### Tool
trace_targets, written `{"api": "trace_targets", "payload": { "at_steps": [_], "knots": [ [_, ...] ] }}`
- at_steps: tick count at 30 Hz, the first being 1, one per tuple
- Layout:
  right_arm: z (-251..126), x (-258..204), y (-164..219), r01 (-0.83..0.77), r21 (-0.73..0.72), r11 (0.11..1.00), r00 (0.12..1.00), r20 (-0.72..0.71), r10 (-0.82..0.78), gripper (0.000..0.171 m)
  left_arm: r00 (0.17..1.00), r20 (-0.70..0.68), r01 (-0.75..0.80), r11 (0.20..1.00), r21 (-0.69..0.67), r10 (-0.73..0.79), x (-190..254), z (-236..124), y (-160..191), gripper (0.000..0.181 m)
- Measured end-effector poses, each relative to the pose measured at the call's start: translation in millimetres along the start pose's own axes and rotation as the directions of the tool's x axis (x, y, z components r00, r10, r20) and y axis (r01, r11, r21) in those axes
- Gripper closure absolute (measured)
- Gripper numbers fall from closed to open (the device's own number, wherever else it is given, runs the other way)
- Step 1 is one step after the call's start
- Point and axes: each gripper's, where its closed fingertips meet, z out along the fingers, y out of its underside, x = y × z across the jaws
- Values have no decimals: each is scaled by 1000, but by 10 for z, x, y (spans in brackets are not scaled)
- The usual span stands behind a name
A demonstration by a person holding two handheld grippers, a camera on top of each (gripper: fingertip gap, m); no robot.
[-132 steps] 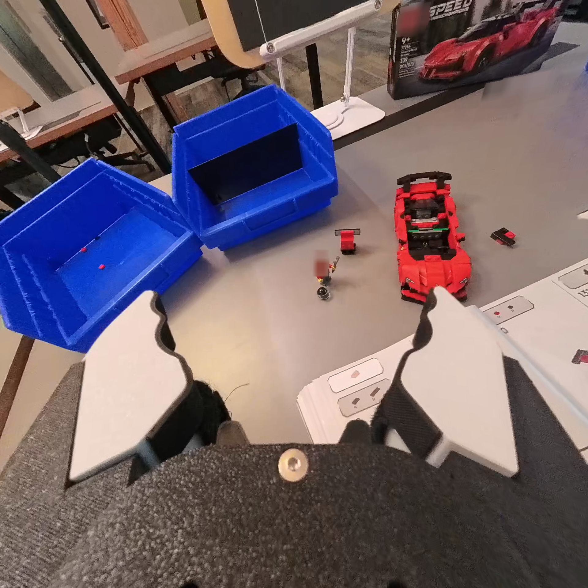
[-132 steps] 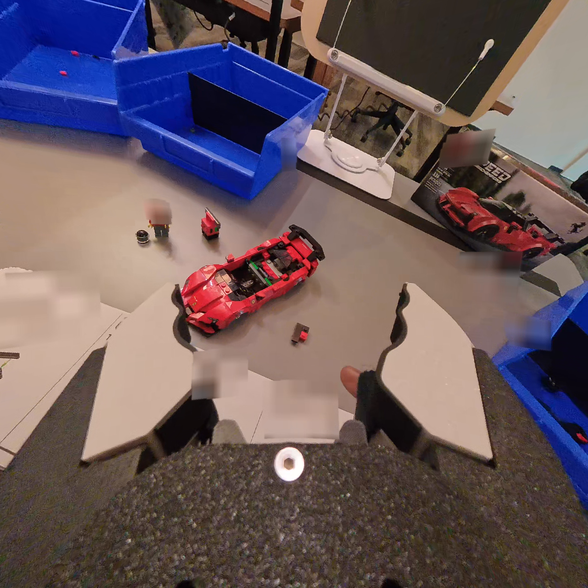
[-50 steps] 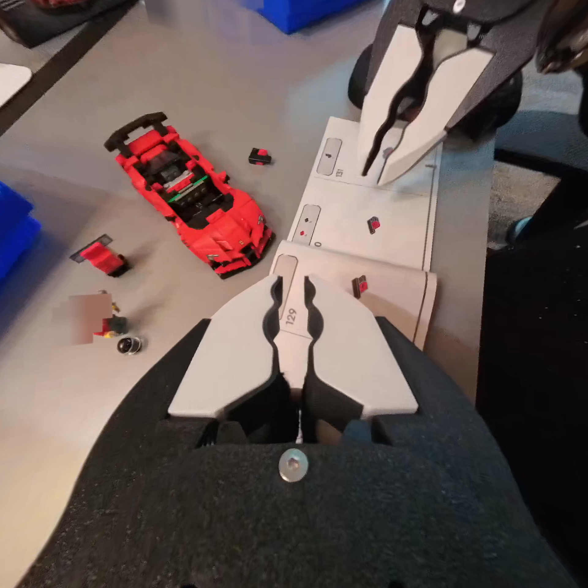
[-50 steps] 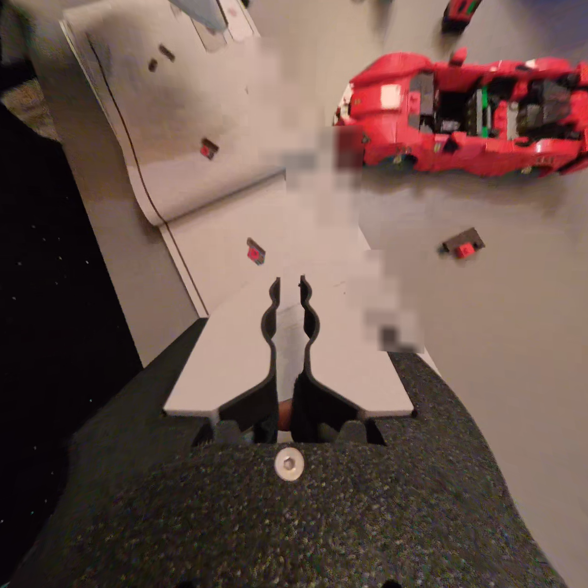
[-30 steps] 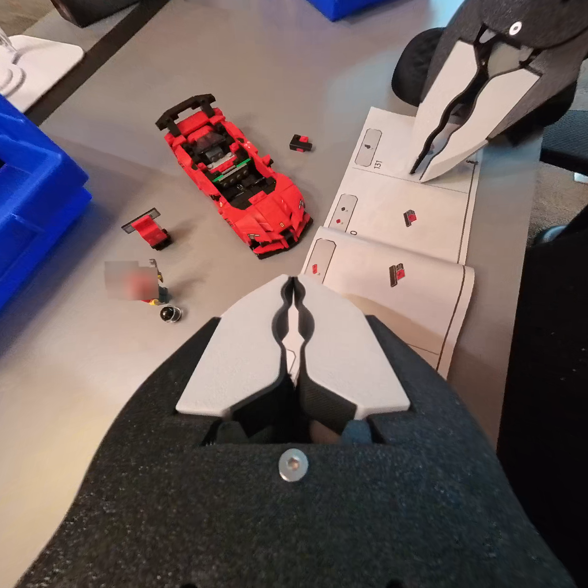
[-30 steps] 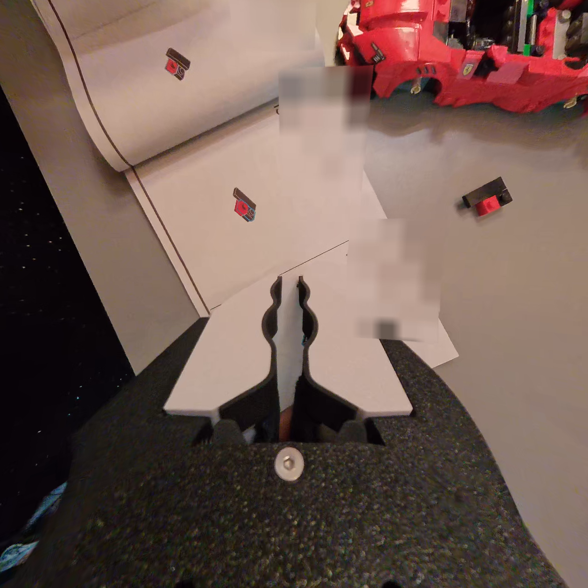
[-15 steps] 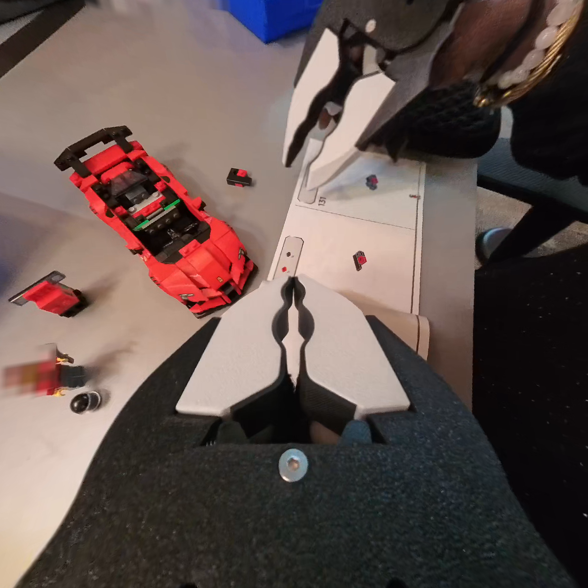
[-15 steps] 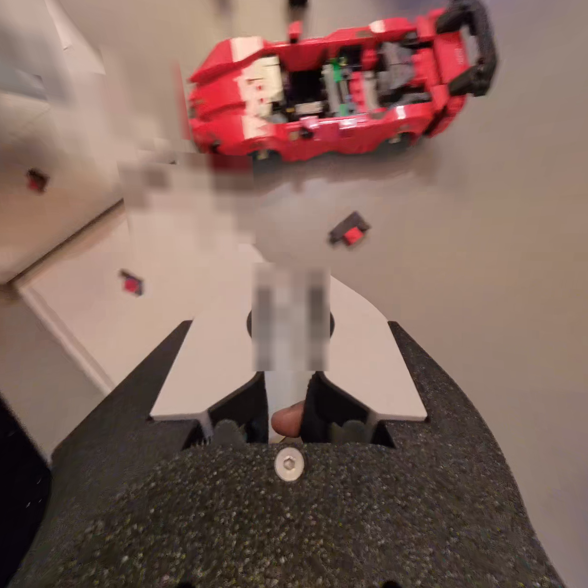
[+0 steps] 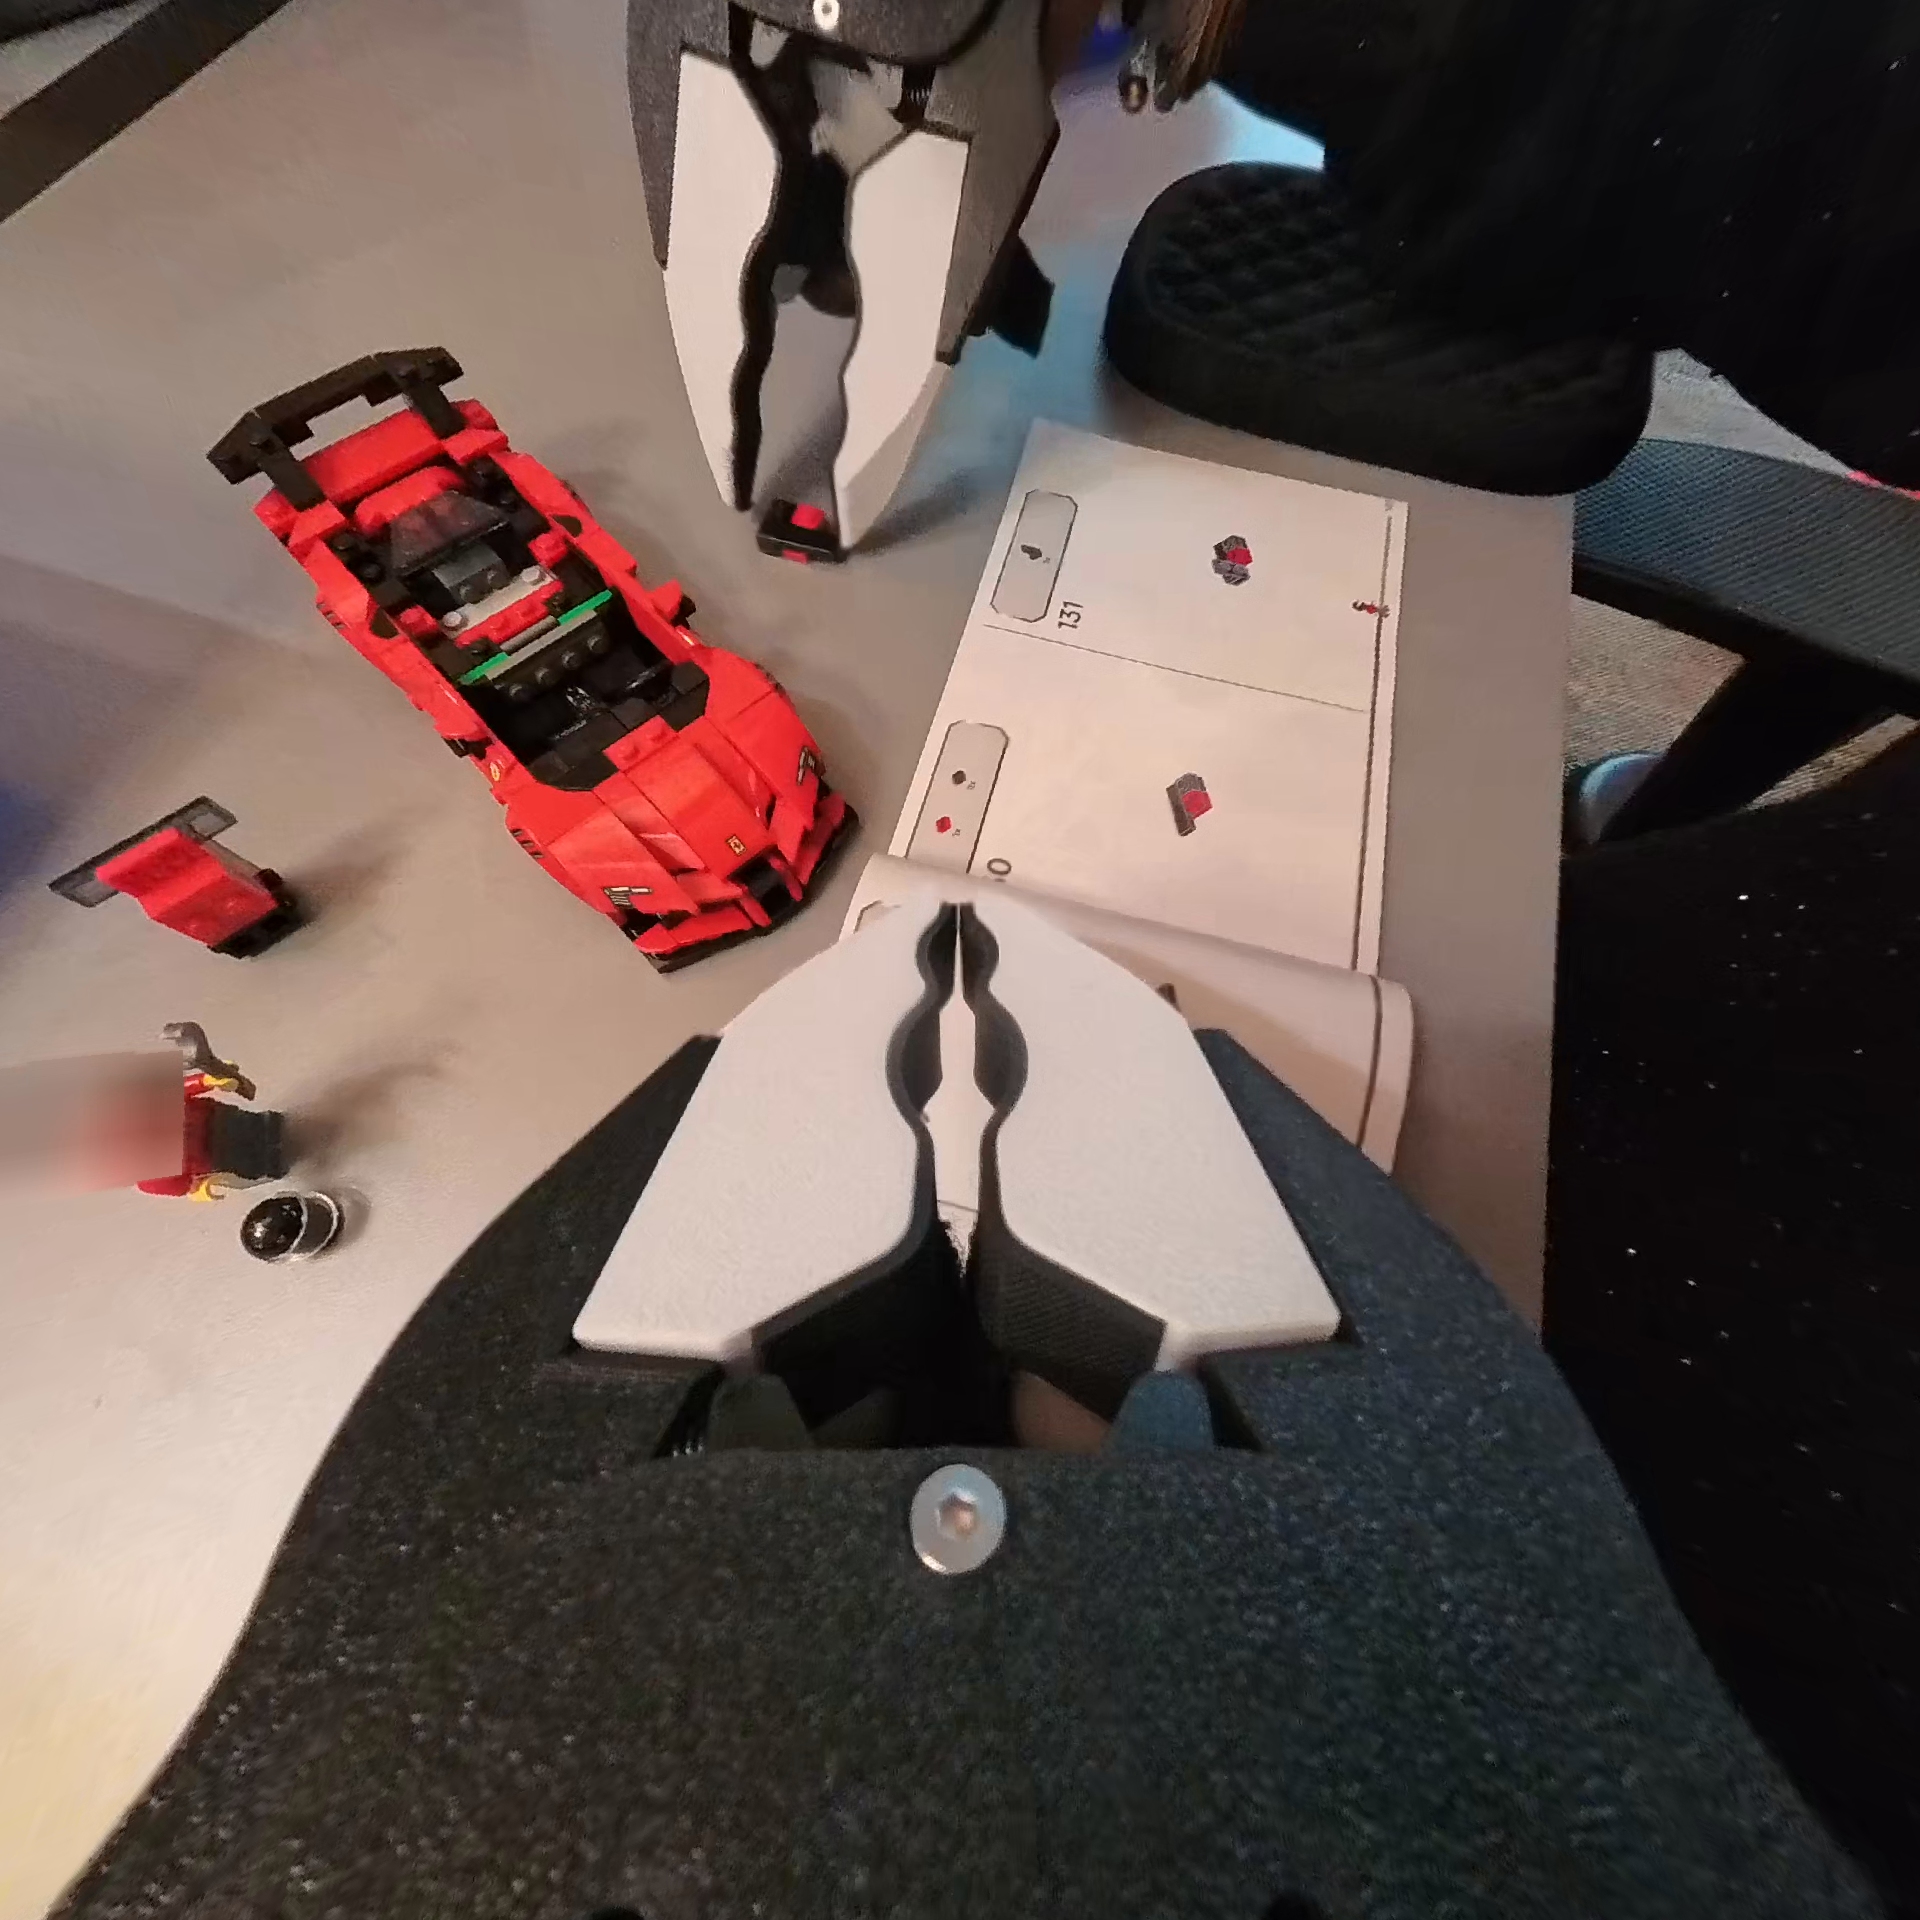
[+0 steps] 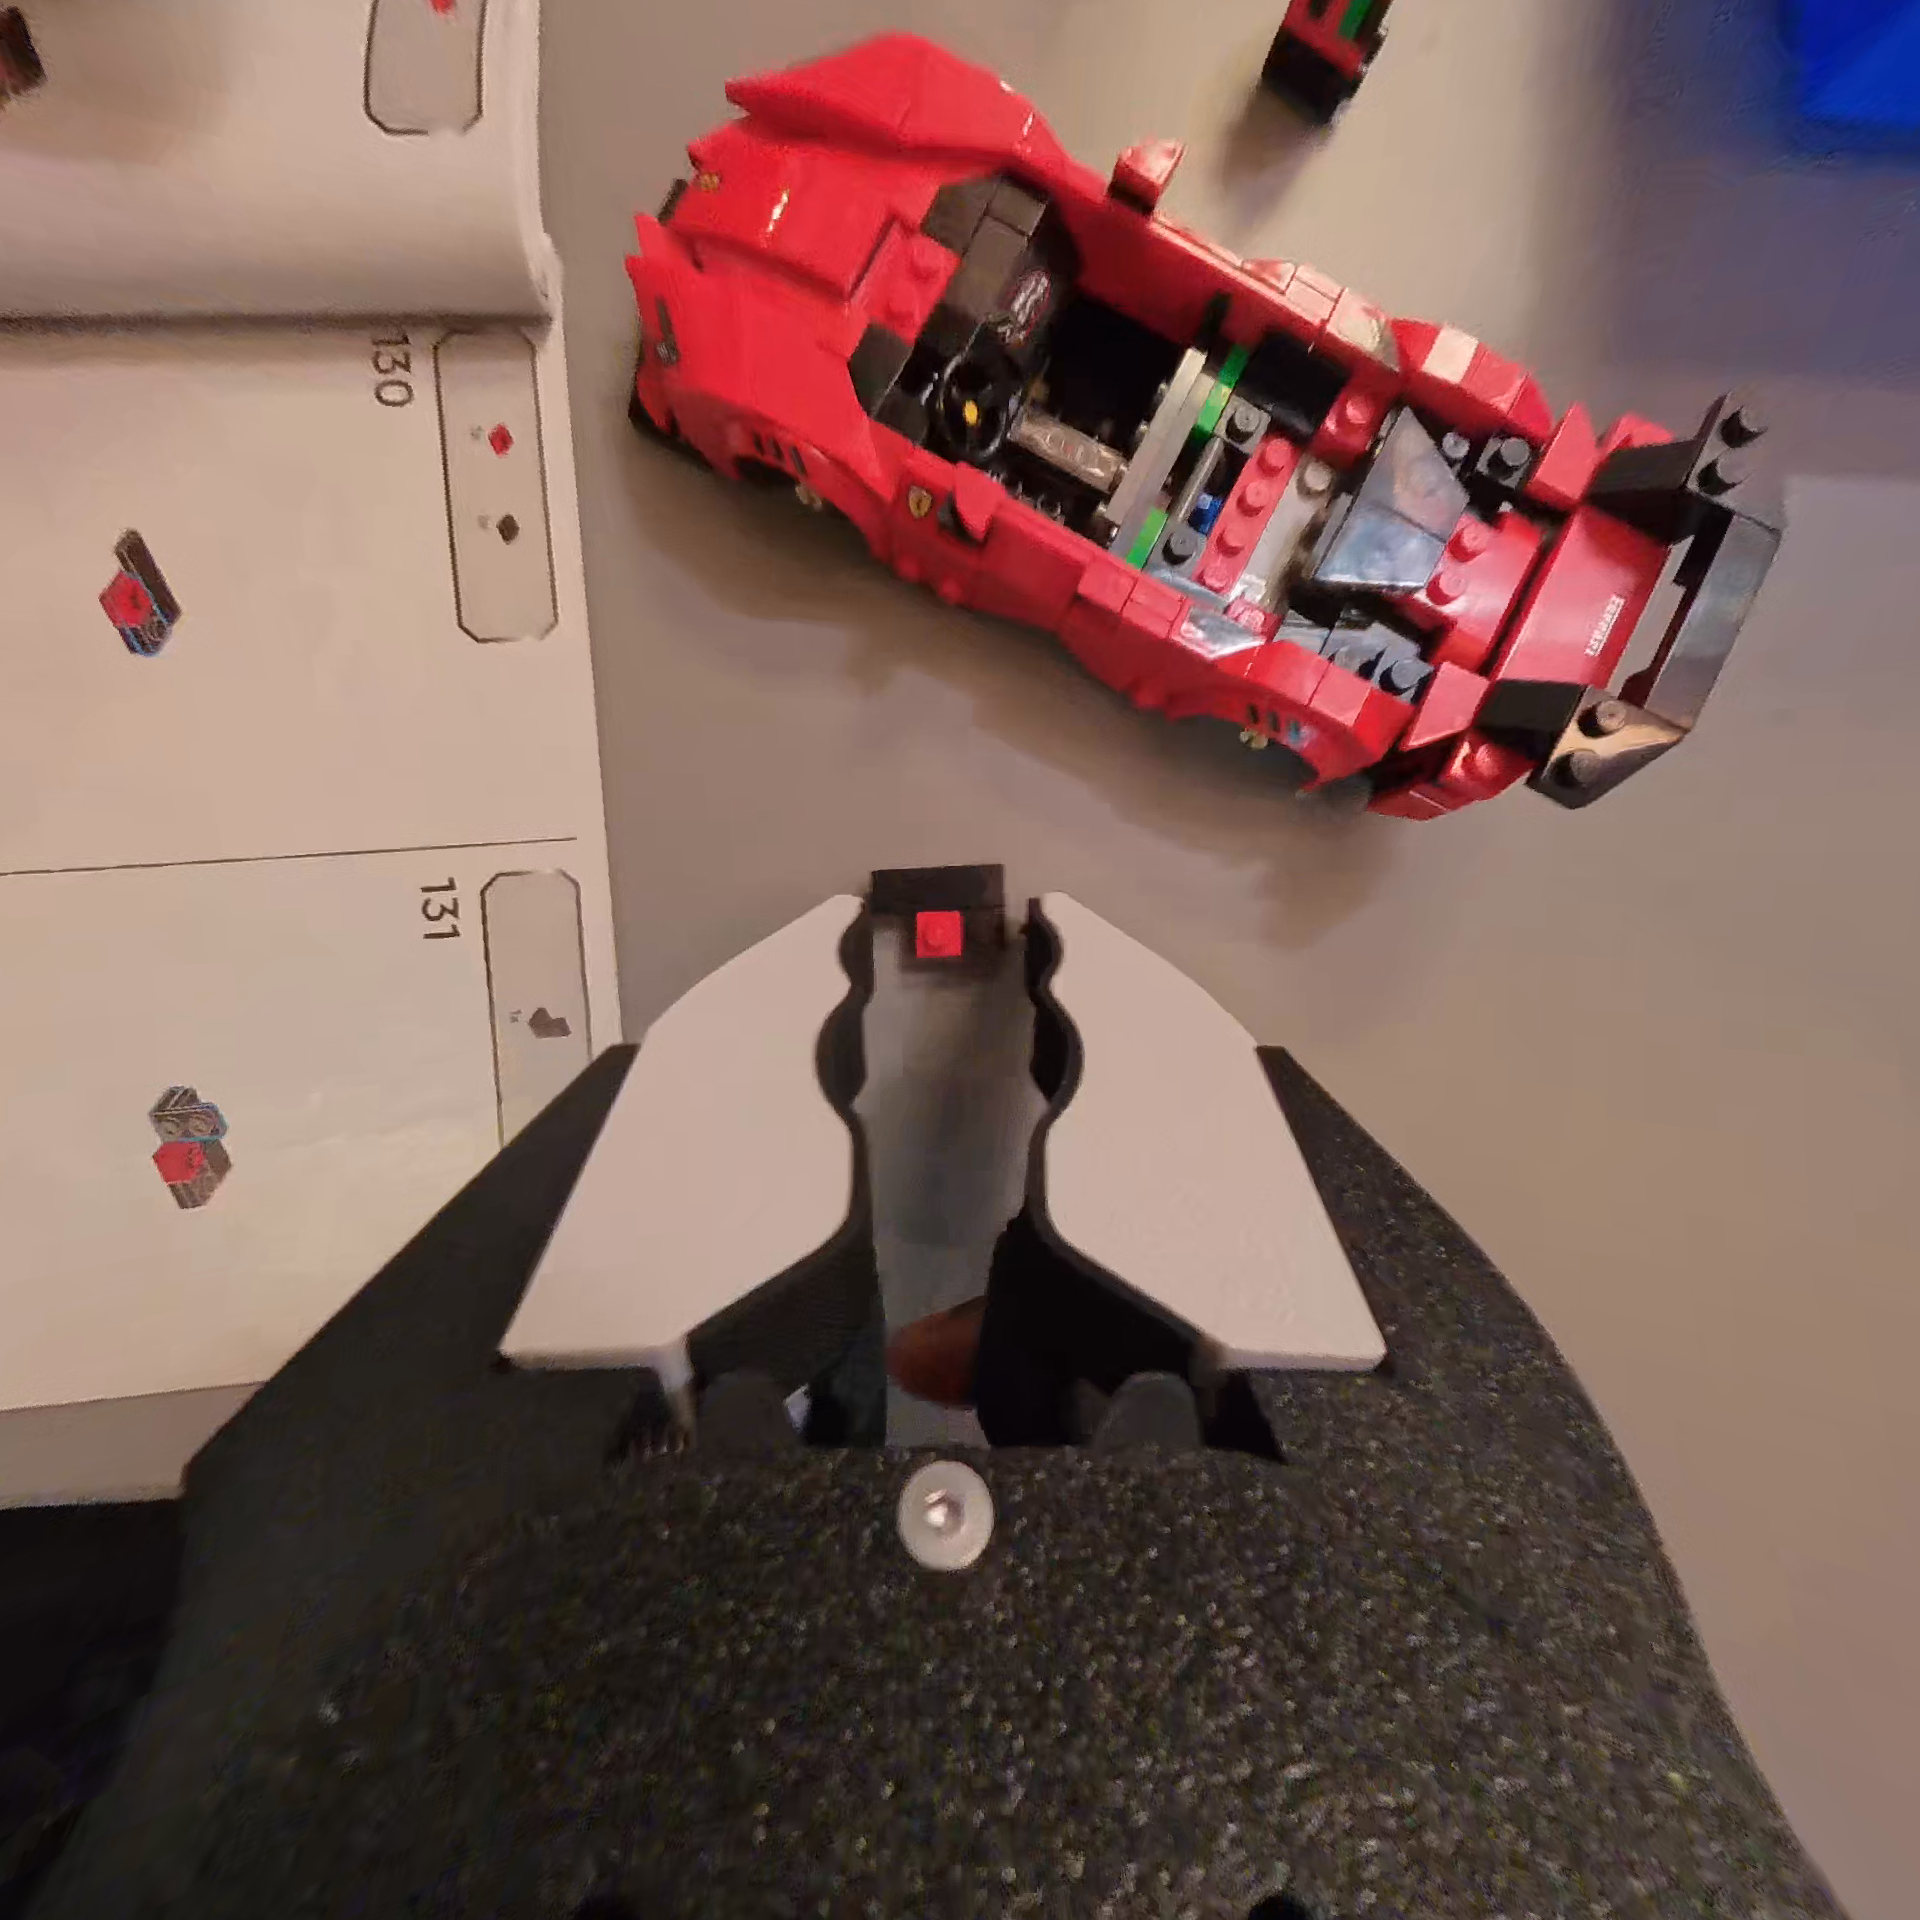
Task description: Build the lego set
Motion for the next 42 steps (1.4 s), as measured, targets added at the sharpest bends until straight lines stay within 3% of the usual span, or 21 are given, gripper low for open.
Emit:
{"api": "trace_targets", "payload": {
  "at_steps": [4,7,12,17,21,27,33,42],
  "knots": [
    [0,-58,24,-39,-2,999,999,-21,38,147,1000,2,-5,1000,7,5,-6,-23,-2,181],
    [-83,-105,-14,-178,8,984,976,-125,178,147,1000,14,-4,1000,22,4,-21,-49,-12,181],
    [-223,-520,-247,-456,156,876,855,-195,480,147,999,29,-15,1000,27,14,-32,-54,13,180],
    [-76,-915,-163,-564,133,815,762,-295,576,147,1000,12,-27,999,20,27,-4,-23,26,180],
    [28,-1059,-241,-574,117,810,755,-308,579,147,999,6,-44,999,20,44,37,-7,14,180],
    [-12,-1142,-207,-575,111,810,765,-279,581,133,999,-7,-52,999,5,53,90,40,15,180],
    [-83,-1110,-148,-533,180,827,792,-238,562,148,998,-5,-61,998,-7,61,100,64,3,180],
    [-6,-1184,-268,-514,243,823,828,-111,550,156,998,7,-59,998,-15,59,106,76,-10,180]
  ]
}}
